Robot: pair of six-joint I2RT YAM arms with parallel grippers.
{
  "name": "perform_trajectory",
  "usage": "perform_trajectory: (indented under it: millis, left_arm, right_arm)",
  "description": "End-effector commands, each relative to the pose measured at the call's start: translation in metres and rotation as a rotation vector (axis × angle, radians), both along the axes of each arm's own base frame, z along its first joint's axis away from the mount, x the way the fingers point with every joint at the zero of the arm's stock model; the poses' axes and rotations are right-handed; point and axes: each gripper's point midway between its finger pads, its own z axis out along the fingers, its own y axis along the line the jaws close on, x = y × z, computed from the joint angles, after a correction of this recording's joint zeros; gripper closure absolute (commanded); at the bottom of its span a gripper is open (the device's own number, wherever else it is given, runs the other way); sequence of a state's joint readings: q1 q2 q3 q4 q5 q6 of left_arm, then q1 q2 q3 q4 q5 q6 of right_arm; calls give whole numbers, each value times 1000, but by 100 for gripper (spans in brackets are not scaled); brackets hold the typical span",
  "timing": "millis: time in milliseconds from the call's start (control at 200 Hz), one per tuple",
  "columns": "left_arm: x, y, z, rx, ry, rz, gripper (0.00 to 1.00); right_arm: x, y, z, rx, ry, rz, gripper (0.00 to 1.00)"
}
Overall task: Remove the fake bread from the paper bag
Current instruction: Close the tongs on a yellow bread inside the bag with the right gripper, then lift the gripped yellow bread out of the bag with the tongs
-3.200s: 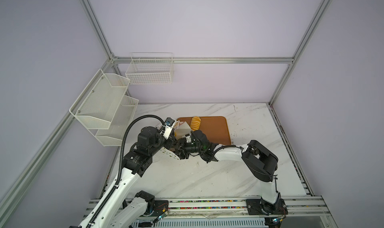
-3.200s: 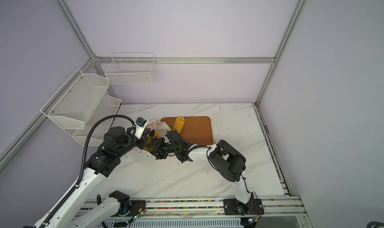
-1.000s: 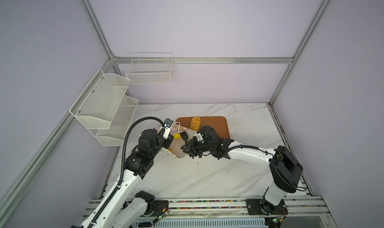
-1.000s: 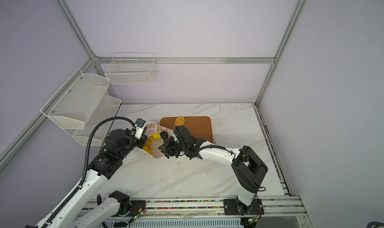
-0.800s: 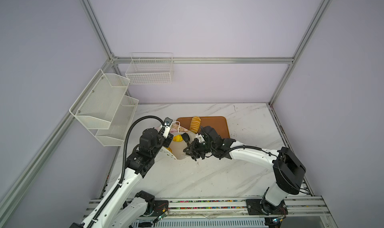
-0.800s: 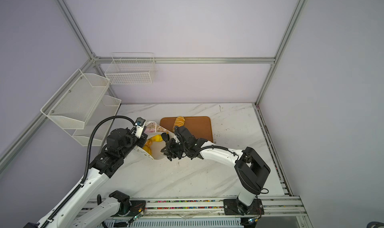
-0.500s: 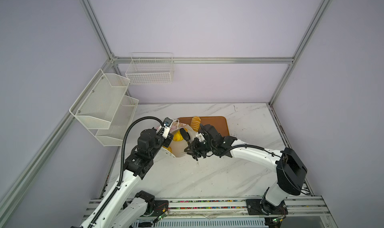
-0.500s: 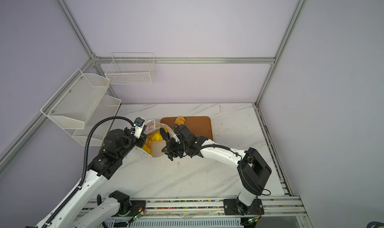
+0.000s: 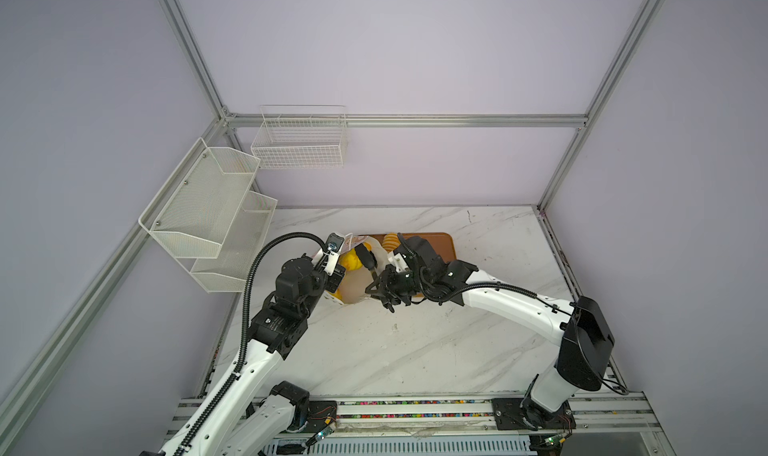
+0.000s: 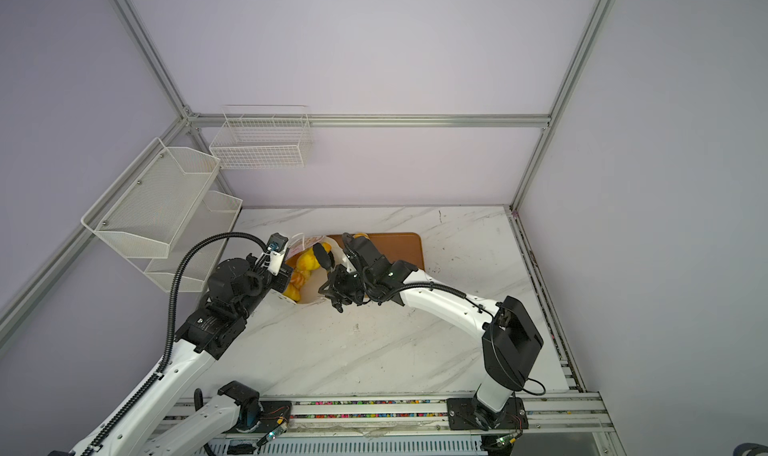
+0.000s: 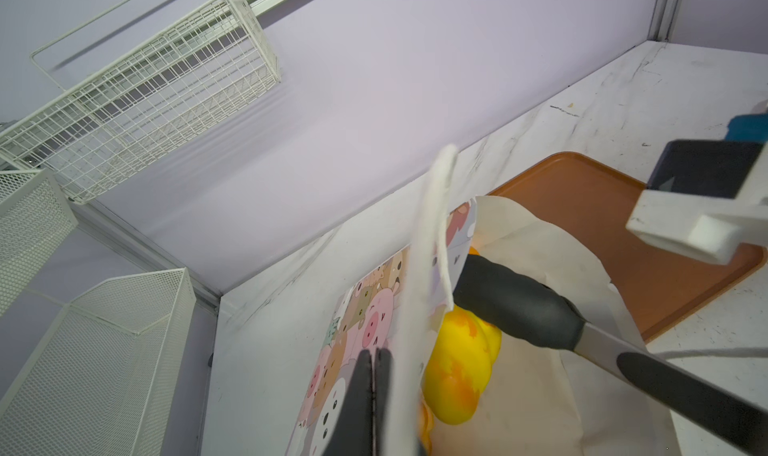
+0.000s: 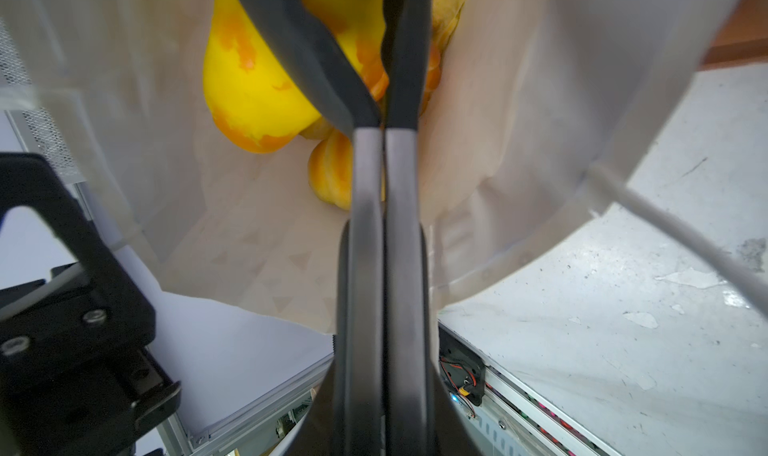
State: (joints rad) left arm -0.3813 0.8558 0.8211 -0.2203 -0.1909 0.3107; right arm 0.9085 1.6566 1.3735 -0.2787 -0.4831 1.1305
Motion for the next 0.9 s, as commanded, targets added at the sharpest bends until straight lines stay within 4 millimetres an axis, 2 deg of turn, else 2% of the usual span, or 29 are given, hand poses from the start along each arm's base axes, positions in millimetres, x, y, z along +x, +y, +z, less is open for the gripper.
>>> perform_trajectory:
  millis: [0,160,385,595,895]
  left_arm:
    - [8,4,19,-6,-52,45,100]
    - [17,2,18,-23,-38,59,100]
    - [22,2,17,-43,-25,77,100]
    - [21,2,21,-62,-30,76,100]
    - [13,6,25,-53,-24,79,100]
  right_arm:
    - [0,-5,38,49,-90,10,100]
    - [-8,-9,43,17,-124,51,100]
    - [-14,-24,63,22,-188,39,100]
    - [-17,-30,80,47,-249,49,100]
    - [-1,-46,116,63,-385,-17,100]
